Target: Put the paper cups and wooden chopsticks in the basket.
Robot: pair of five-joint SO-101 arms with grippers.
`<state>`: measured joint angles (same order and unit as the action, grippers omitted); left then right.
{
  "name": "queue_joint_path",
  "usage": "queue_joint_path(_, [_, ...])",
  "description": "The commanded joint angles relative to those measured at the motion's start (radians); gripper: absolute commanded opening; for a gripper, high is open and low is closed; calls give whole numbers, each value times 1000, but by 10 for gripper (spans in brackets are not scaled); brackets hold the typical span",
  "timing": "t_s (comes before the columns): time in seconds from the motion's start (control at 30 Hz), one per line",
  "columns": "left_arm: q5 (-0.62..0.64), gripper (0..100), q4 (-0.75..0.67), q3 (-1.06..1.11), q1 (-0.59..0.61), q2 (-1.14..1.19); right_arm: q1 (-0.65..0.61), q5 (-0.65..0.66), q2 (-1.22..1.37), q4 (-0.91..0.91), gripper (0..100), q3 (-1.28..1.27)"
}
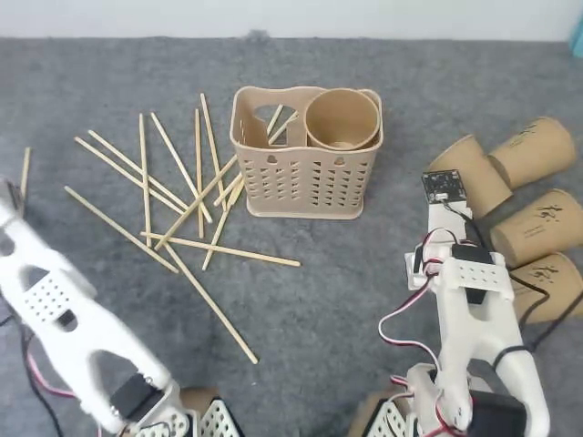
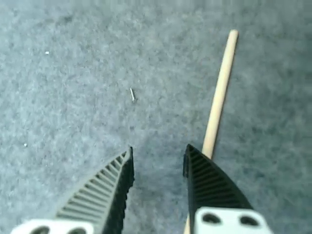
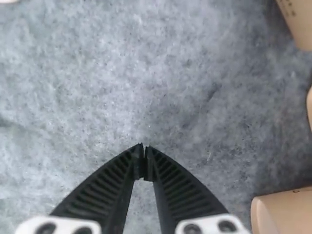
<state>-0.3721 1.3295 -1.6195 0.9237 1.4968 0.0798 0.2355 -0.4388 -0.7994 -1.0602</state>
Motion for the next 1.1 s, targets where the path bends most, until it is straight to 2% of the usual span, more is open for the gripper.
queue_joint_path(0.0, [-6, 166, -17, -54, -29, -5, 4, 18, -48, 7, 8, 3])
queue_joint_path(0.17, [-3, 166, 11, -59, -29, -77, 4, 18, -48, 12, 8, 3])
queue_joint_path(0.37, [-2, 166, 196, -59, -81, -167, 4, 18, -48, 13, 8, 3])
queue_joint_path(0.47, [-2, 166, 241, -59, -112, -193, 4, 18, -48, 13, 8, 3])
queue_joint_path(0.7, [-3, 166, 232, -58, -149, -196, 4, 20, -48, 12, 8, 3])
queue_joint_path(0.9, [-3, 166, 71, -56, -150, -152, 4, 20, -48, 12, 8, 3])
queue_joint_path(1.07, [-3, 166, 46, -56, -152, -132, 4, 20, -48, 12, 8, 3])
